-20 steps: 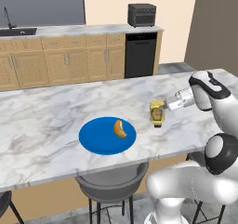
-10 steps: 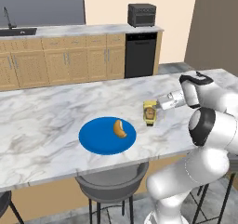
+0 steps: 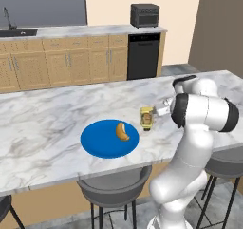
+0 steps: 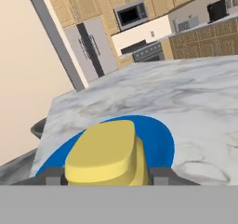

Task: Move the hot dog bun to the plate on the dining table and place the condiment next to that plate. Then navigate to the fridge and take the sausage and place it on the plate as well.

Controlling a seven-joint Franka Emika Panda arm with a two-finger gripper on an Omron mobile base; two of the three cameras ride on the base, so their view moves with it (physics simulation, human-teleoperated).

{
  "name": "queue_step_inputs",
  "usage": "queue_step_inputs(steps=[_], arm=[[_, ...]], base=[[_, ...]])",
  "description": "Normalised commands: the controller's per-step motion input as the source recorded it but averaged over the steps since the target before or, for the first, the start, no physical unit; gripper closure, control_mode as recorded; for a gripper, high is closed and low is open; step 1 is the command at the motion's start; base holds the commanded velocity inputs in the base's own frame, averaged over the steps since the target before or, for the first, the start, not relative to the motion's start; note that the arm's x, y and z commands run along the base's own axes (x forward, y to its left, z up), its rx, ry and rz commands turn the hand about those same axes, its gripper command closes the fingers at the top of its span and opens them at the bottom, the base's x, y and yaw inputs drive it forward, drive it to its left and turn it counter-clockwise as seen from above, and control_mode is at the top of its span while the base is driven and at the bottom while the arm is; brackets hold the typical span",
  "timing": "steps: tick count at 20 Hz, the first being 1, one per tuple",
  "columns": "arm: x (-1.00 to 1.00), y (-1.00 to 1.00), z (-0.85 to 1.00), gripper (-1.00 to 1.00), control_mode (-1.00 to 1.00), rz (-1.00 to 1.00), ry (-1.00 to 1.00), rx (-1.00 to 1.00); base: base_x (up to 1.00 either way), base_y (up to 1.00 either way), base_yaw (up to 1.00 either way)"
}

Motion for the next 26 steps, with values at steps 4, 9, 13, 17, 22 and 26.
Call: queue_step_inputs(steps=[4, 9, 13, 17, 22, 26], arm=[[0.37, 0.01, -0.49, 1.00, -1.00, 0.02, 0.00, 0.00], [0.32, 0.12, -0.34, 1.00, -1.00, 0.03, 0.00, 0.01], [0.27, 0.16, -0.31, 1.00, -1.00, 0.03, 0.00, 0.00], [0.16, 0.17, -0.30, 1.00, -1.00, 0.04, 0.00, 0.00], [-0.29, 0.28, -0.27, 1.00, -1.00, 0.04, -0.05, 0.00], [-0.77, 0.24, -0.16, 1.00, -1.00, 0.02, -0.17, 0.00]], base=[[0.00, 0.00, 0.00], [0.00, 0.00, 0.00], [0.00, 0.00, 0.00], [0.00, 0.00, 0.00], [0.00, 0.00, 0.00], [0.00, 0.00, 0.00]])
